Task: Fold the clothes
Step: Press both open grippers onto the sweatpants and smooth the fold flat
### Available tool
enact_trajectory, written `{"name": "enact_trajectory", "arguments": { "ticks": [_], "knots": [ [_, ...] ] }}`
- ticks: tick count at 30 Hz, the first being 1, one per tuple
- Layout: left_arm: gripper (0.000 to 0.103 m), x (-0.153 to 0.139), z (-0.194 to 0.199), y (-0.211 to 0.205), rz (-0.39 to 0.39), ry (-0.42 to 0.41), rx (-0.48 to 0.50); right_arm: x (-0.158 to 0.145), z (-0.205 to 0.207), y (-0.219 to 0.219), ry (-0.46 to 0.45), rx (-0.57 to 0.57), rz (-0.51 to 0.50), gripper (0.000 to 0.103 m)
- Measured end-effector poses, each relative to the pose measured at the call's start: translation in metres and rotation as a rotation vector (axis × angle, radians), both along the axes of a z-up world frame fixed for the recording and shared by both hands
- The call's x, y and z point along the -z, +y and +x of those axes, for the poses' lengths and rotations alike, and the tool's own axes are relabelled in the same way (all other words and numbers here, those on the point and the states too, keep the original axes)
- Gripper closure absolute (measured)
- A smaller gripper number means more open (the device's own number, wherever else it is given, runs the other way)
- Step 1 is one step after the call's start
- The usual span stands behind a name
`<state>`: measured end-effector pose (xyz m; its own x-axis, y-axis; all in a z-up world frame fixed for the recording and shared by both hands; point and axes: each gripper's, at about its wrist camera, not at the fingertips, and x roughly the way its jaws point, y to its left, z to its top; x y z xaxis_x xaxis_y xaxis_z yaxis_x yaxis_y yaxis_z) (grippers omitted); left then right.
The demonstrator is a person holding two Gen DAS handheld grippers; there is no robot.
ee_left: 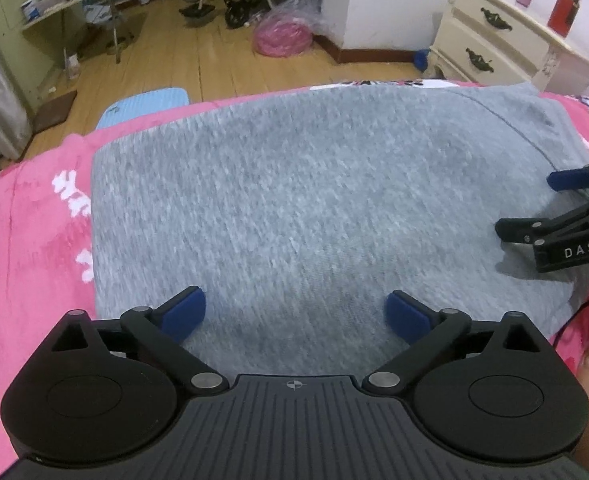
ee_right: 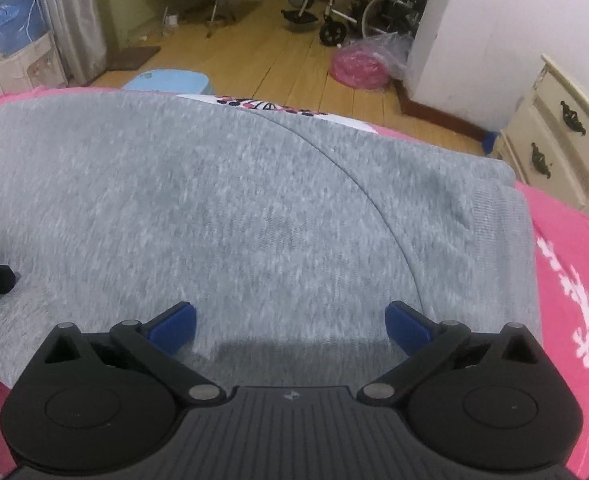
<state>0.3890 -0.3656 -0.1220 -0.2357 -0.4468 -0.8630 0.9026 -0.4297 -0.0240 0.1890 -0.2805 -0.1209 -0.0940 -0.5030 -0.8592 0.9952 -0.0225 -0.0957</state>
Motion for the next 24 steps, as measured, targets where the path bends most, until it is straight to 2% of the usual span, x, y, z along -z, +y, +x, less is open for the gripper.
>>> {"name": "enact_trajectory", "arguments": {
  "ticks": [7, 16, 24],
  "knots": [
    [0.000, 0.000, -0.004, -0.001, 0.008, -0.026, -0.020, 0.001, -0.002, -0.005, -0.006, 0.008, 0.007, 0.000],
    [0.000, 0.000, -0.007, -0.001, 0.015, -0.040, -0.029, 0.003, -0.003, 0.007, -0.013, 0.020, -0.080, 0.000],
    [0.000, 0.000, -0.009, -0.002, 0.015, -0.052, -0.031, 0.003, -0.003, 0.009, -0.015, 0.025, -0.107, 0.000]
  ]
}}
